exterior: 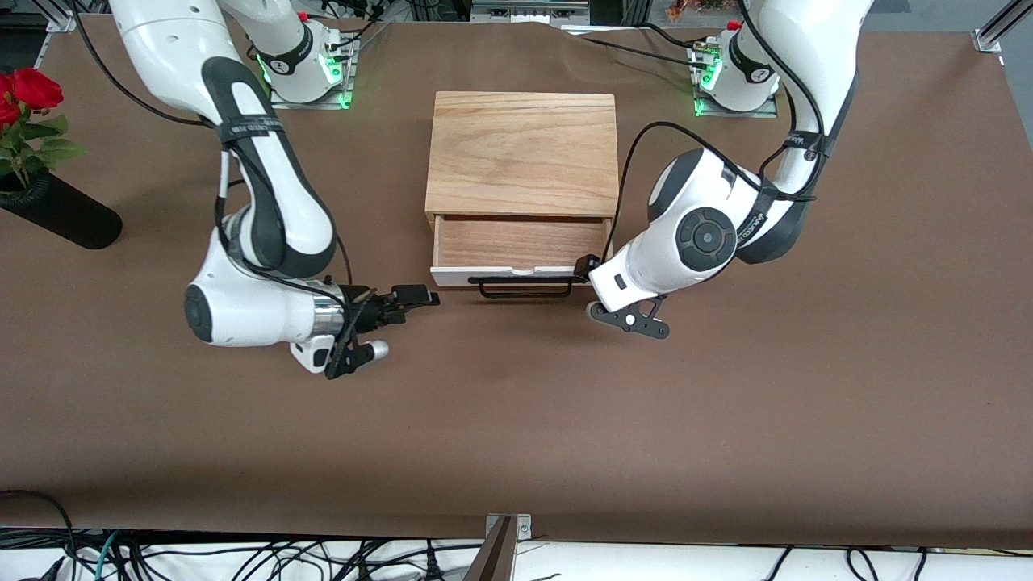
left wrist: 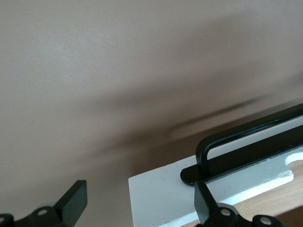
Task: Close drawer with both arms simultaneously
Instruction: 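Place both grippers against the drawer front beside the black handle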
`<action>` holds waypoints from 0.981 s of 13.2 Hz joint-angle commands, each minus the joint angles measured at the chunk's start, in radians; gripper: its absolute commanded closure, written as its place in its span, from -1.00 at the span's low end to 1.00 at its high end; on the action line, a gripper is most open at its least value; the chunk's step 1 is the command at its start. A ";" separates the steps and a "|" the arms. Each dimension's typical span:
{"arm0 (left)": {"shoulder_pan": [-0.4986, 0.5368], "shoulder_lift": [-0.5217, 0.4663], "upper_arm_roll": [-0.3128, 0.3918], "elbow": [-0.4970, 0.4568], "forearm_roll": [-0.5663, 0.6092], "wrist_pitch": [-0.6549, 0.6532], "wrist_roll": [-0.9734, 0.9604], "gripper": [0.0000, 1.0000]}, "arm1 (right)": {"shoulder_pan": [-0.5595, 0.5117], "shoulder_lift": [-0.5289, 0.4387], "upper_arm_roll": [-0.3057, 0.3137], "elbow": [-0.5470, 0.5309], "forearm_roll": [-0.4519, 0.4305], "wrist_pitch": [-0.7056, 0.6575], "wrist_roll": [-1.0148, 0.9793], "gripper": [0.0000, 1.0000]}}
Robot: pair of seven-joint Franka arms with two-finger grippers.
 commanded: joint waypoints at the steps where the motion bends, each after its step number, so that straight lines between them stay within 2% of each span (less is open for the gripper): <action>1: -0.017 0.009 0.009 0.012 -0.006 0.001 0.000 -1.00 | 0.060 0.042 -0.002 0.029 0.061 0.050 0.007 -1.00; 13: -0.038 0.015 0.009 0.003 -0.006 -0.020 -0.002 -1.00 | 0.051 0.033 -0.003 0.000 0.078 -0.078 0.005 -1.00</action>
